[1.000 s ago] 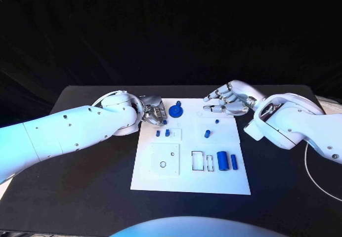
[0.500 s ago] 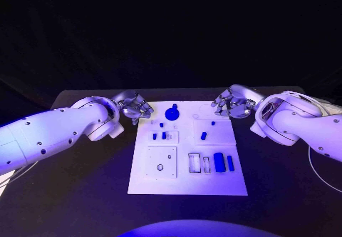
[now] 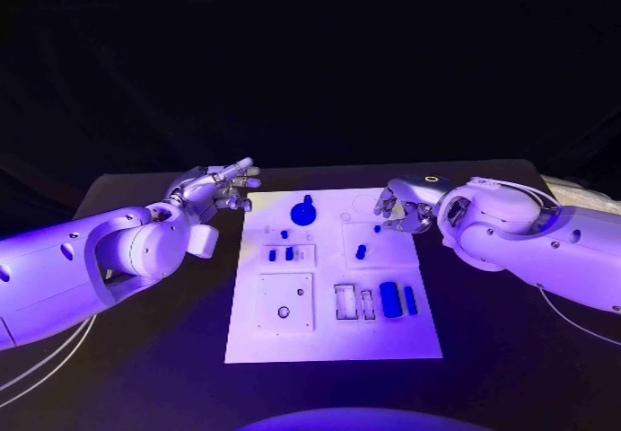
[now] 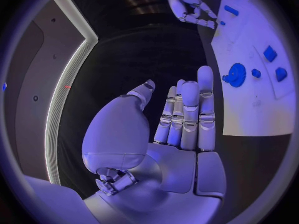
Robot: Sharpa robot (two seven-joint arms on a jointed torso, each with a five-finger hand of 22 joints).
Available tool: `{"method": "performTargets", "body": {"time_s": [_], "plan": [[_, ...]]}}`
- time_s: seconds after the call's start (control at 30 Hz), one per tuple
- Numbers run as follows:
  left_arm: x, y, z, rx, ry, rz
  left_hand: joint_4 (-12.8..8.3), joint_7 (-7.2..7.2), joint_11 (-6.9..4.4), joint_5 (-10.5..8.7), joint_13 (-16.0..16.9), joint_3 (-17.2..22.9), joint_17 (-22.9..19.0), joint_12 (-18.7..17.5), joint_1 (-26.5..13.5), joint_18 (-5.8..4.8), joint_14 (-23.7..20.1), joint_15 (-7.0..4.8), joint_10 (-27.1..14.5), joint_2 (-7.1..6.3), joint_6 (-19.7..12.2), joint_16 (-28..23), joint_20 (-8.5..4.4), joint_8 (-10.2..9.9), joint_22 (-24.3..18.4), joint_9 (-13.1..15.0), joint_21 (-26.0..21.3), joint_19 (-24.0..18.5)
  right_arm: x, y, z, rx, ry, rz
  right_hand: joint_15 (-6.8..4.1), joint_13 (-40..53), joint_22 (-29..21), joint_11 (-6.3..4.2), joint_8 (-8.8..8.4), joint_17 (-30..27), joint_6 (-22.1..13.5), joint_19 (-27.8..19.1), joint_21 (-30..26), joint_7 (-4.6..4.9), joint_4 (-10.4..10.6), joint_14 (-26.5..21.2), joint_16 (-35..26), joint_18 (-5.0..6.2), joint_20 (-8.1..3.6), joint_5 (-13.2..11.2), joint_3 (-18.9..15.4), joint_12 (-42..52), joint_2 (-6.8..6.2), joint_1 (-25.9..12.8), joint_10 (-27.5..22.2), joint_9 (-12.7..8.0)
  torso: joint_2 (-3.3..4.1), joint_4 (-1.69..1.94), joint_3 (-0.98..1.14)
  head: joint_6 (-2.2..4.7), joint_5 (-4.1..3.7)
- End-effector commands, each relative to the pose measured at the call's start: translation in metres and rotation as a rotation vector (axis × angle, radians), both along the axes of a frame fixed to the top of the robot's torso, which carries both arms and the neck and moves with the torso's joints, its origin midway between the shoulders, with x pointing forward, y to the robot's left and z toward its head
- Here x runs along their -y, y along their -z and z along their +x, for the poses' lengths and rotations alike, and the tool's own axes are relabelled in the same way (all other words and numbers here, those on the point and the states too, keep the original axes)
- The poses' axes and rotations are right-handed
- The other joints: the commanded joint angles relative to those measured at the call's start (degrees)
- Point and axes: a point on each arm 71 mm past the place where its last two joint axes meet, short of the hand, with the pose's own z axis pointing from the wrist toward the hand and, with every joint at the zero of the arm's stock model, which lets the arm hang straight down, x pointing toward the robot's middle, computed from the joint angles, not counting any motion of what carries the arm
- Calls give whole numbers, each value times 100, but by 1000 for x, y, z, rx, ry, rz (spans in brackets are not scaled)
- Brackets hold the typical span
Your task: Assemble the parts on the task board
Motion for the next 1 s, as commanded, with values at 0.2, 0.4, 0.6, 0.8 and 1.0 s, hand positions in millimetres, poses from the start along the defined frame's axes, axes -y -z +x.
{"method": "performTargets", "body": {"time_s": [0.2,0.4,0.6,0.8,1.0], "plan": [[3,-4,-5,-14,-30,-191,-51,5,3,47,126,-246,-43,247,152,59,-70,13,-193,169,-66,86,1,95,-45,7,-28,-30,-6,13,0,-8,-8,-150,-91,-240,-49,-79,-37,-26,2,25,-73,-81,-37,207,-47,87,-90,-42,130,-77,-91,-51,13,-5,7,-15,9,-5,15],[4,-4,-7,-15,-26,-190,-83,11,8,51,188,-365,-69,379,235,60,-89,17,-295,233,-101,120,4,131,-69,5,-26,-31,-11,18,-2,-23,-24,-158,-99,-317,-64,-86,-27,-50,37,32,-91,-90,-47,208,-70,86,-102,-49,178,-80,-73,-70,53,1,5,-12,16,-21,25],[4,-3,-7,-24,-25,-180,-103,20,15,61,233,-430,-106,484,317,59,-108,22,-393,336,-141,141,8,157,-88,1,-22,-32,-15,20,-2,-24,-38,-148,-79,-416,-34,-87,1,-44,138,68,-81,-83,-67,222,-70,74,-101,-46,247,-43,-30,-108,204,18,5,-19,14,-42,39],[6,-3,-7,-29,-16,-173,-122,32,25,61,252,-468,-145,532,362,58,-131,30,-458,363,-179,141,14,163,-100,-4,-22,-39,-19,23,-1,-25,-47,-141,-20,-489,-8,-94,41,-75,272,109,-63,-81,-114,243,-79,65,-63,-52,328,2,40,-114,385,43,1,-13,14,-49,49],[6,-3,-7,-30,-13,-168,-143,37,30,61,267,-497,-166,571,400,57,-146,35,-499,374,-199,145,18,172,-108,-4,-23,-45,-23,26,-1,-37,-52,-147,-6,-545,22,-108,81,-58,411,139,-45,-83,-203,256,-52,63,-43,-90,425,32,144,-83,568,78,0,-10,13,-56,56]]}}
